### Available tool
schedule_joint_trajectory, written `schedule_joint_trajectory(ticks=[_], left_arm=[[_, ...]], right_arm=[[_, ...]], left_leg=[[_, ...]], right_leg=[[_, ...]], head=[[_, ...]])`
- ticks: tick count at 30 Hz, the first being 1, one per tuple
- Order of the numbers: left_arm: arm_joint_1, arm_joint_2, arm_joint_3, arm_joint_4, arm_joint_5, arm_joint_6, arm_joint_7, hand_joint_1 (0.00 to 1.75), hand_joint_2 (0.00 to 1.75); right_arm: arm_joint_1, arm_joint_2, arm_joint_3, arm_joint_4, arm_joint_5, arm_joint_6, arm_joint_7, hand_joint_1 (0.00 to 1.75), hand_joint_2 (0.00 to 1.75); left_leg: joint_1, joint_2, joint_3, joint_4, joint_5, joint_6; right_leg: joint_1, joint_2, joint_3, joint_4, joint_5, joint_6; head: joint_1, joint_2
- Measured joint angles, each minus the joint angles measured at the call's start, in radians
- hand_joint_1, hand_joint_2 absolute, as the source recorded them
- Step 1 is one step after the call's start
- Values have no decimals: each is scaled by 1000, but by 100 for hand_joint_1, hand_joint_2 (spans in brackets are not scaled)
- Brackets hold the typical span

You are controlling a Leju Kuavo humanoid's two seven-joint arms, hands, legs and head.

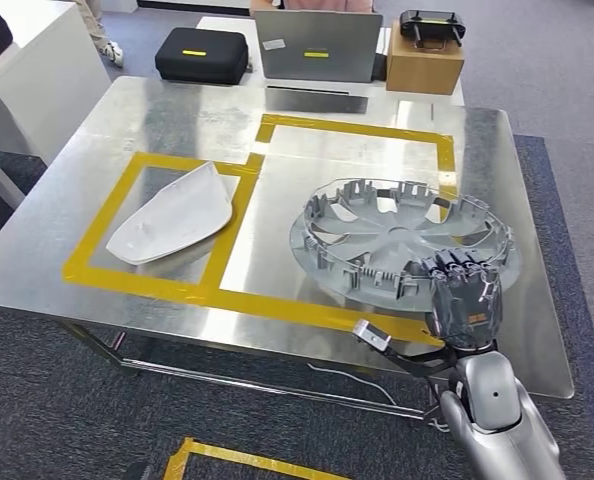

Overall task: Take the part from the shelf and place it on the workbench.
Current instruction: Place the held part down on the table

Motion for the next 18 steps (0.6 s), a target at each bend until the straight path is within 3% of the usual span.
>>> schedule_joint_trajectory(ticks=[2,5,6,7,8,10,11,13,14,18], left_arm=[[-1,-2,0,0,-1,0,0,0,0],[0,-3,0,0,-5,0,0,0,0],[1,-3,0,0,-6,1,0,0,0],[2,-4,0,0,-8,1,0,0,0],[3,-4,0,0,-9,1,0,0,0],[4,-4,1,0,-10,0,0,0,0],[4,-3,1,0,-10,0,0,0,0],[4,1,4,0,-11,1,0,0,0],[5,1,6,0,-11,1,0,0,0],[7,3,16,0,-9,0,-2,0,0]], right_arm=[[0,2,-9,1,-23,0,-21,175,175],[-2,8,-28,25,-97,0,-72,175,175],[-2,9,-34,40,-123,0,-85,175,175],[-2,10,-39,56,-146,0,-93,175,175],[-3,11,-43,73,-165,0,-97,175,175],[-14,12,-46,107,-205,7,-96,175,175],[-24,12,-46,124,-228,17,-93,175,175],[-47,13,-45,154,-282,55,-83,175,175],[-57,13,-45,168,-309,79,-79,175,175],[-95,12,-46,214,-370,138,-69,175,175]], left_leg=[[7,4,8,-21,13,8],[12,8,8,-26,17,10],[13,9,8,-25,16,8],[16,10,7,-24,15,5],[20,10,7,-20,13,0],[26,9,4,-6,4,-17],[25,10,1,3,0,-27],[21,10,-6,15,-5,-35],[20,10,-7,15,-4,-32],[20,9,-4,7,5,-4]], right_leg=[[0,-9,-20,39,-31,6],[-7,-18,-100,216,-117,17],[-11,-19,-117,256,-125,22],[-15,-21,-115,257,-115,27],[-19,-23,-94,219,-88,32],[-26,-30,-23,89,-39,44],[-27,-31,2,44,-29,42],[-27,-28,18,19,-32,30],[-29,-26,17,19,-29,22],[-26,-23,16,19,-28,14]], head=[[3,0],[6,0],[5,0],[6,0],[6,0],[8,0],[9,0],[7,0],[4,0],[1,0]])
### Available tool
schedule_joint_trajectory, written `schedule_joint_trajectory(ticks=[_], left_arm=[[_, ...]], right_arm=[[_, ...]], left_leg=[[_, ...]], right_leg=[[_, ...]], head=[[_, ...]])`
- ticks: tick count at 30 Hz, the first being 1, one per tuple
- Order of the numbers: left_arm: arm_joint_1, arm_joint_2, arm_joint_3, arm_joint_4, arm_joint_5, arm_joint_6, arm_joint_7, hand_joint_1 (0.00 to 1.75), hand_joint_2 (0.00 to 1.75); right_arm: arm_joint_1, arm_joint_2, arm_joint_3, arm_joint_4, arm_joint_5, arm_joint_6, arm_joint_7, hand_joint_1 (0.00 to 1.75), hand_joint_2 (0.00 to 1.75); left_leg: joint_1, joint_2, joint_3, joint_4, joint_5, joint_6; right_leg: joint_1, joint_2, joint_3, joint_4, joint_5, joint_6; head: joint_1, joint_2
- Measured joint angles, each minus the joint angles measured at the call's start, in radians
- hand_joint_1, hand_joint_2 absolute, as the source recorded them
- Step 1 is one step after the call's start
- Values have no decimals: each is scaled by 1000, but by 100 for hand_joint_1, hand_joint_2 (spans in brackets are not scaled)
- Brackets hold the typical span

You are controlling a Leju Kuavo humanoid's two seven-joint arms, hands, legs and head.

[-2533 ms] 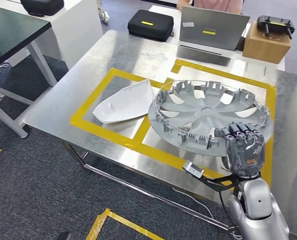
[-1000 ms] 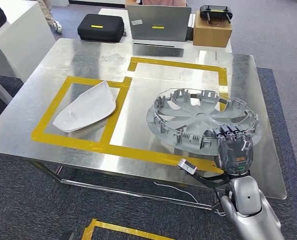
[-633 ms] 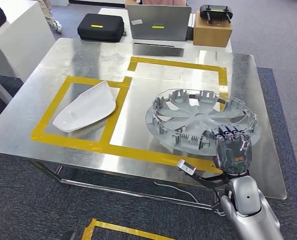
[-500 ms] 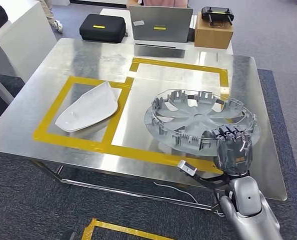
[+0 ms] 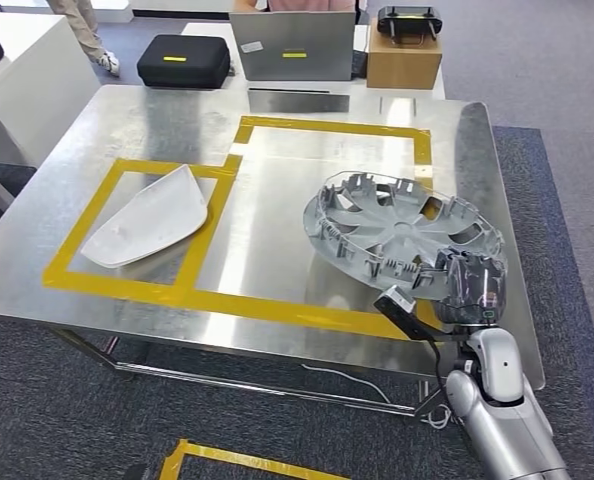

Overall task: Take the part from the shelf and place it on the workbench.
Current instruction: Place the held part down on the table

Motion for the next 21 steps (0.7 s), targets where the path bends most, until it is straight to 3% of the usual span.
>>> schedule_joint_trajectory(ticks=[3,5,6,9,11,21], left_arm=[[2,1,3,0,1,-3,-2,0,0],[5,0,5,0,2,-5,-2,0,0],[5,-1,6,0,3,-6,-3,0,0],[6,0,10,0,8,-9,-9,0,0],[6,0,14,0,9,-10,-14,0,0],[6,0,28,0,6,-7,-36,0,0]], right_arm=[[-19,0,0,19,-9,12,1,175,175],[-25,0,0,28,-13,15,2,175,175],[-27,0,0,31,-15,18,1,175,175],[-33,-1,0,40,-36,35,-7,175,175],[-38,-3,1,47,-57,55,-21,175,175],[-89,-35,43,96,-171,169,-115,175,175]], left_leg=[[2,0,2,-4,3,8],[4,0,2,-5,4,4],[5,0,2,-5,4,-4],[10,0,2,-8,3,-44],[11,0,1,-8,3,-57],[6,0,-5,2,0,-54]], right_leg=[[6,-1,0,0,-1,-9],[9,-1,0,1,-1,-12],[10,-1,0,2,-2,-14],[13,-2,-1,3,-2,-16],[14,-2,-2,3,-2,-16],[9,-3,-2,2,2,-10]], head=[[0,0],[0,0],[0,0],[1,0],[1,0],[1,0]])
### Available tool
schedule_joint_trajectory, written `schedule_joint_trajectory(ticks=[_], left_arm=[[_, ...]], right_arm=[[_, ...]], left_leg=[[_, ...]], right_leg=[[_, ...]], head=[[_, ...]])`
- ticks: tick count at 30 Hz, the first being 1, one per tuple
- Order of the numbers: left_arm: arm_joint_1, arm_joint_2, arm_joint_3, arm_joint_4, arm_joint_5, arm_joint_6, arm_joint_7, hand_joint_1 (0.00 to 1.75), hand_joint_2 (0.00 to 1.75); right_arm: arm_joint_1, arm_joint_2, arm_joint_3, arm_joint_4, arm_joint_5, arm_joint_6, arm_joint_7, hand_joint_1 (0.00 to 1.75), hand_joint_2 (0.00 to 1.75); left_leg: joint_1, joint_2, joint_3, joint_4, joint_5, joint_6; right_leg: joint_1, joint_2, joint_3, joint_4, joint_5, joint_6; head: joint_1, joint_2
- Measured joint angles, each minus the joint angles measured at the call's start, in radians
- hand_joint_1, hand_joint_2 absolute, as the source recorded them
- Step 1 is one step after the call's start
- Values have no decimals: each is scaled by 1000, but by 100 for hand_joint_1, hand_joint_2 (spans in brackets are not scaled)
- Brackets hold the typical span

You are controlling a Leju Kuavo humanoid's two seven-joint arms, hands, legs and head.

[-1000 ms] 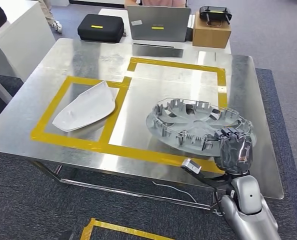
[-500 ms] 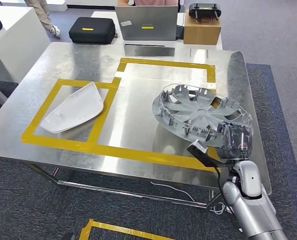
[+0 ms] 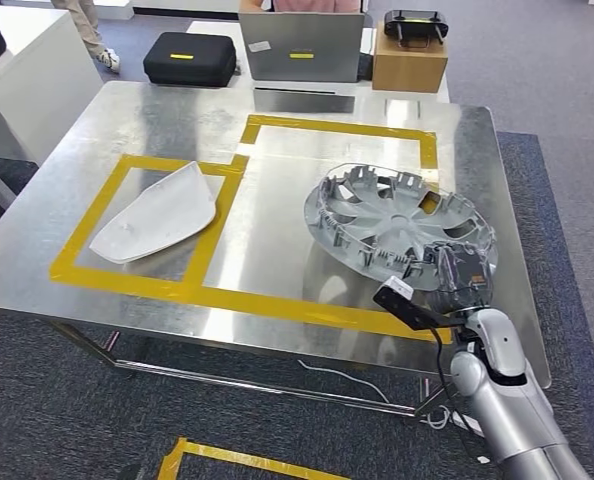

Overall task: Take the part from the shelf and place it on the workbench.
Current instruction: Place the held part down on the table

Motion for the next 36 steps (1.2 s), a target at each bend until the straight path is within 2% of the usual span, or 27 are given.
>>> schedule_joint_trajectory(ticks=[3,7,19,23,26,28,32,36], left_arm=[[-1,0,2,0,-6,6,-6,0,0],[-1,0,6,0,-13,17,-16,0,175],[-1,0,24,0,-18,22,-22,0,175],[-2,0,25,0,-25,26,-28,0,0],[-3,0,25,0,-31,24,-28,0,0],[-4,1,25,0,-35,17,-27,0,0],[-5,4,28,0,-39,7,-18,0,0],[-4,7,41,0,-37,-2,-13,0,0]], right_arm=[[-13,-8,16,3,-14,12,-9,175,175],[-30,-21,40,3,-17,22,-18,0,175],[-46,-45,84,2,-14,26,-24,0,175],[-48,-49,91,2,-3,24,-22,0,175],[-60,-52,99,2,-13,55,-15,0,175],[-82,-58,107,4,-30,116,-4,0,175],[-163,-71,142,13,-68,308,64,0,175],[-289,-79,200,28,-119,510,128,0,175]], left_leg=[[-1,0,0,1,0,1],[-1,0,0,2,-1,1],[-1,0,-1,2,-1,1],[-1,0,-1,2,-1,2],[-1,0,-1,2,-1,2],[-1,0,-1,2,-1,2],[-2,0,-2,3,0,2],[-2,0,-3,3,1,2]], right_leg=[[-1,1,0,0,1,1],[-2,0,0,0,1,1],[-2,0,0,0,1,1],[-2,0,0,0,1,2],[-2,0,-1,0,1,2],[-2,1,-1,0,1,2],[-2,1,-1,0,2,2],[-2,1,-3,0,4,3]], head=[[0,0],[0,0],[0,0],[0,0],[0,0],[0,0],[0,0],[0,0]])
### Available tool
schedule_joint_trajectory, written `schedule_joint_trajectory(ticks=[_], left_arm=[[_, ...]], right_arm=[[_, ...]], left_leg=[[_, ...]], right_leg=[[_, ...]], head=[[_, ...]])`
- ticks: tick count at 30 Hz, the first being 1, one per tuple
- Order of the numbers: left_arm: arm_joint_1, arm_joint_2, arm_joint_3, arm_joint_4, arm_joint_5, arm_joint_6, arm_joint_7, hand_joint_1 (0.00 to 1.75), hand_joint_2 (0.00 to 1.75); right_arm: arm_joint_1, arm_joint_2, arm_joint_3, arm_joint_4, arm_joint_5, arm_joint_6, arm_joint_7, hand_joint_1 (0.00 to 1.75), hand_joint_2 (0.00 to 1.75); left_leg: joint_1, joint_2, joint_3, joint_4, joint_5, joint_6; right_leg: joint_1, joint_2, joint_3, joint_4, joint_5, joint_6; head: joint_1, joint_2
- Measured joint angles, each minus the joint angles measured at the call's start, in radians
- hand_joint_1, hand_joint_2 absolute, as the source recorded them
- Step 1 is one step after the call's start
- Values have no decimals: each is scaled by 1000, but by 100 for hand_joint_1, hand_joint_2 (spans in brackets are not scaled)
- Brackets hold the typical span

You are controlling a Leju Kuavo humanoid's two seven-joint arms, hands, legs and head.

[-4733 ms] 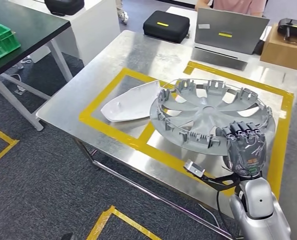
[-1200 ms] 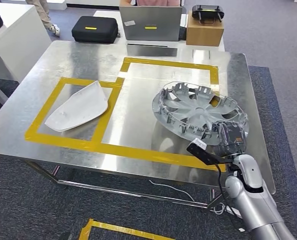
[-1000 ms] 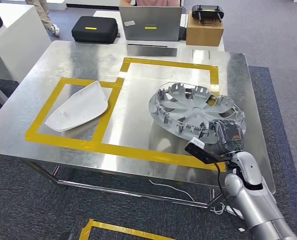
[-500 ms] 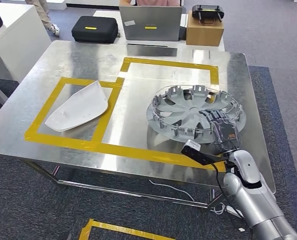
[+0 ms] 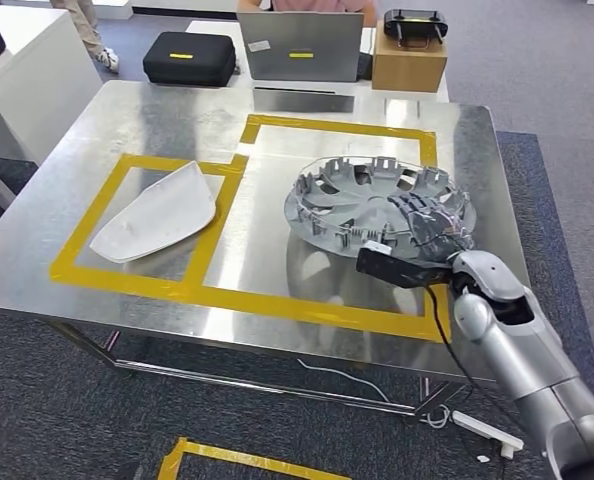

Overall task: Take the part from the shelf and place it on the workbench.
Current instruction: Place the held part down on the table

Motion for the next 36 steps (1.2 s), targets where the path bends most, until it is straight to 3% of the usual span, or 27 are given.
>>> schedule_joint_trajectory(ticks=[6,13,18,30,33,36], left_arm=[[5,2,26,0,5,-8,0,0,0],[8,2,35,0,5,-11,-1,0,0],[18,2,78,0,-2,-16,-8,0,0],[22,2,100,0,-10,-22,-15,0,0],[24,1,106,0,-12,-26,-17,0,0],[25,-1,110,0,-13,-31,-21,0,0]], right_arm=[[-194,-4,126,3,-75,172,68,0,175],[-244,-8,172,-5,-85,199,89,0,175],[-406,-27,368,-82,-55,237,157,0,175],[-465,-36,457,-143,-45,263,162,0,175],[-477,-40,476,-170,0,247,200,0,175],[-472,-51,496,-194,119,170,268,0,175]], left_leg=[[0,0,-1,0,1,0],[0,0,-2,0,1,0],[0,0,-4,1,0,0],[0,0,-5,2,0,0],[0,0,-5,2,0,0],[0,0,-5,2,0,0]], right_leg=[[0,0,-1,0,1,0],[0,0,-2,0,1,0],[0,-1,-3,0,1,0],[0,0,-4,0,1,0],[0,0,-4,0,1,0],[0,-1,-4,0,1,0]], head=[[0,0],[0,0],[0,0],[0,0],[0,0],[0,0]])
